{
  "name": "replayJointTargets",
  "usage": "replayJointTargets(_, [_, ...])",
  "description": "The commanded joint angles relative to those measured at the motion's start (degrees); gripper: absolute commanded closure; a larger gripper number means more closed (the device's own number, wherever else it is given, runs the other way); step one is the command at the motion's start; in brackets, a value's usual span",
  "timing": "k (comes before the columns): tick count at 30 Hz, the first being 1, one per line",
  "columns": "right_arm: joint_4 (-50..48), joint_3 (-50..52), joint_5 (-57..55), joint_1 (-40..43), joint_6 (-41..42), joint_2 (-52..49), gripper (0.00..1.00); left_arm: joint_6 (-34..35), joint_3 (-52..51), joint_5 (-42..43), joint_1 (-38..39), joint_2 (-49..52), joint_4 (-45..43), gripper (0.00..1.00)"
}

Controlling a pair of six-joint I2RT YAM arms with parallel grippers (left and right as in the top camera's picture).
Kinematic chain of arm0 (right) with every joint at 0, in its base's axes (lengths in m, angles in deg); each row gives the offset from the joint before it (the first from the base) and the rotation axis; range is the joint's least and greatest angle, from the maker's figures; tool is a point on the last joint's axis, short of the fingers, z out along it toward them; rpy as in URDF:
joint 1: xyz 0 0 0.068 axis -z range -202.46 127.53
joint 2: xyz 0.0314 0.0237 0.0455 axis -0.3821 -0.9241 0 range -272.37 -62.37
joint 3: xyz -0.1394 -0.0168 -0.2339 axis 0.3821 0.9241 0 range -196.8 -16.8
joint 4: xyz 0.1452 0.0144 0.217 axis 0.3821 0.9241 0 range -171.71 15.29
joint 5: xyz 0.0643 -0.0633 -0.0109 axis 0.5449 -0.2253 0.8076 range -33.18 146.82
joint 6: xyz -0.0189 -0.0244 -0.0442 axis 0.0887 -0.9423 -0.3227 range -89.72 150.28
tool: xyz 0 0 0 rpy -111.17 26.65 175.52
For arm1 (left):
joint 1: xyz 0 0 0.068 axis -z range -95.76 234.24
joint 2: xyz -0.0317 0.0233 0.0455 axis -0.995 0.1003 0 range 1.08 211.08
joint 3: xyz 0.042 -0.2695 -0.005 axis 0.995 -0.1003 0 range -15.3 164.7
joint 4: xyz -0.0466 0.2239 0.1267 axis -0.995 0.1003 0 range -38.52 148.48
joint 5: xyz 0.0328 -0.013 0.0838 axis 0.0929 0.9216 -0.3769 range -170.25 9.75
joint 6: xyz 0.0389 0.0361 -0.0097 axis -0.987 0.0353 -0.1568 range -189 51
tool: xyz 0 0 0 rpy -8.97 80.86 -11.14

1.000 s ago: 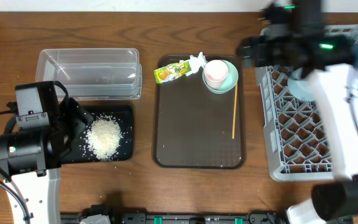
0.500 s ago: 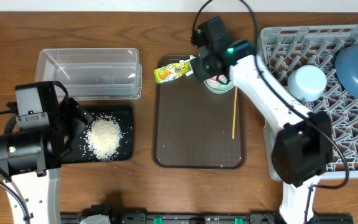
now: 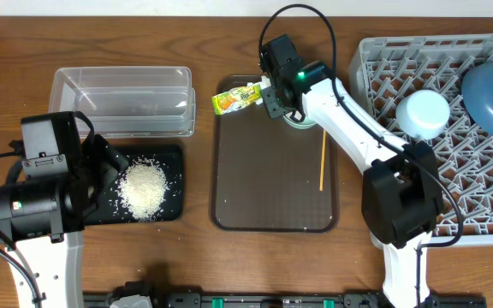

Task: Sort waste into correct bins and load items into the dishwasher rack
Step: 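Move the right gripper to the pink cup and grasp it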

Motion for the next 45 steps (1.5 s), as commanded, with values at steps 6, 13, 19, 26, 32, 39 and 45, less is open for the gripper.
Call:
replayJointTargets(6, [-0.04, 0.07, -1.11, -0.20, 2.05, -0.50, 0.66, 0.26, 0.70, -0.50, -0.20, -0.04, 0.17, 0.03])
replayJointTargets(13, [0.00, 0.48, -1.01, -0.24, 2.73, -0.52, 0.67, 0.26, 0.70, -0.50, -0.20, -0.04, 0.17, 0.02])
replayJointTargets(19, [-0.04, 1.01, -1.60, -0.28, 3.13, -0.94, 0.66, 0.26, 0.70, -0.50, -0.20, -0.04, 0.17, 0.02])
replayJointTargets(26, [-0.28, 1.01, -1.64, -0.33, 3.15, -1.29, 0.68, 0.26, 0.70, -0.50, -0.20, -0.04, 0.17, 0.02])
replayJointTargets(32, [0.02, 1.03, -1.64, -0.44, 3.10, -2.36, 0.68, 0.26, 0.70, -0.50, -0.20, -0.04, 0.17, 0.03])
replayJointTargets(39, [-0.26, 0.96, -1.88, -0.48, 3.06, -2.91, 0.69, 0.28, 0.70, -0.50, -0.20, -0.04, 0.17, 0.03])
replayJointTargets(45, [-0.22, 0.63, -1.88, -0.48, 3.08, -2.89, 0.85, 0.26, 0.70, -0.50, -0.20, -0.04, 0.17, 0.03])
